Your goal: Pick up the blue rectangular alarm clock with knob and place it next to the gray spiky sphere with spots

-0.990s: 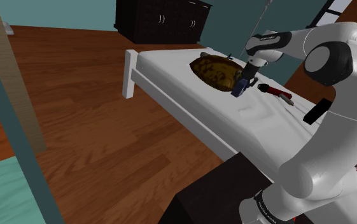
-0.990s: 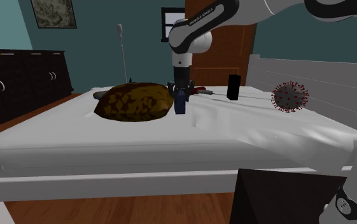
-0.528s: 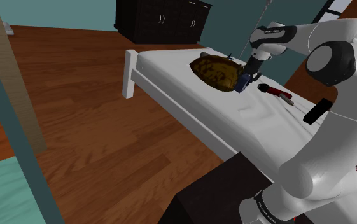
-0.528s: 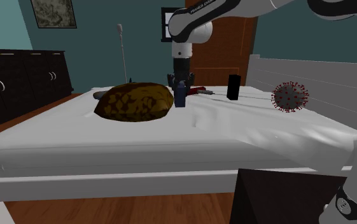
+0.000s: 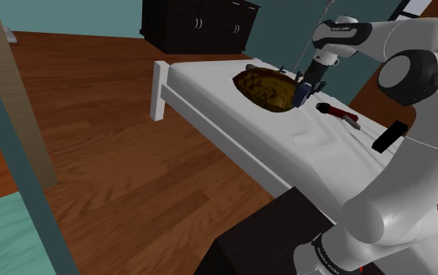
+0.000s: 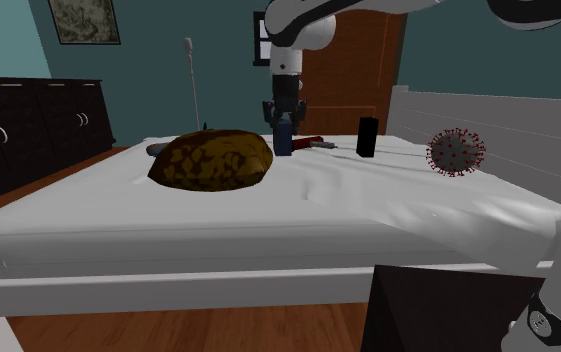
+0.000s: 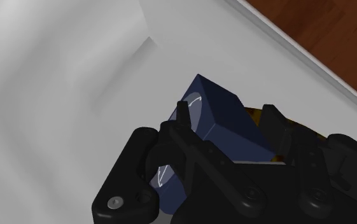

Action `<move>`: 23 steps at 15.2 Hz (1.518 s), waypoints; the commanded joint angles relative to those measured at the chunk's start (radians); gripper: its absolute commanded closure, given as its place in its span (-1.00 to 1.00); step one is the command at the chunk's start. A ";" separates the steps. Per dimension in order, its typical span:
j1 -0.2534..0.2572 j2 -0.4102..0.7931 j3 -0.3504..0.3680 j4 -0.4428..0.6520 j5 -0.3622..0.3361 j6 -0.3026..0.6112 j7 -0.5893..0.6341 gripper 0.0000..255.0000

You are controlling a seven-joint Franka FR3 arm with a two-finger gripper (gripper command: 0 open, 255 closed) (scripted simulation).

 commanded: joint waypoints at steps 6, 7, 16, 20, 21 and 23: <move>-0.007 0.011 -0.002 0.111 0.002 -0.100 0.000 1.00; -0.008 0.013 -0.002 0.127 0.002 -0.115 0.000 1.00; -0.022 0.050 -0.004 0.305 0.011 -0.256 0.000 1.00; -0.033 0.080 -0.004 0.406 0.019 -0.327 -0.001 1.00; -0.034 0.083 -0.004 0.414 0.019 -0.333 -0.001 1.00; -0.038 0.000 -0.015 0.292 0.003 -0.292 -0.028 1.00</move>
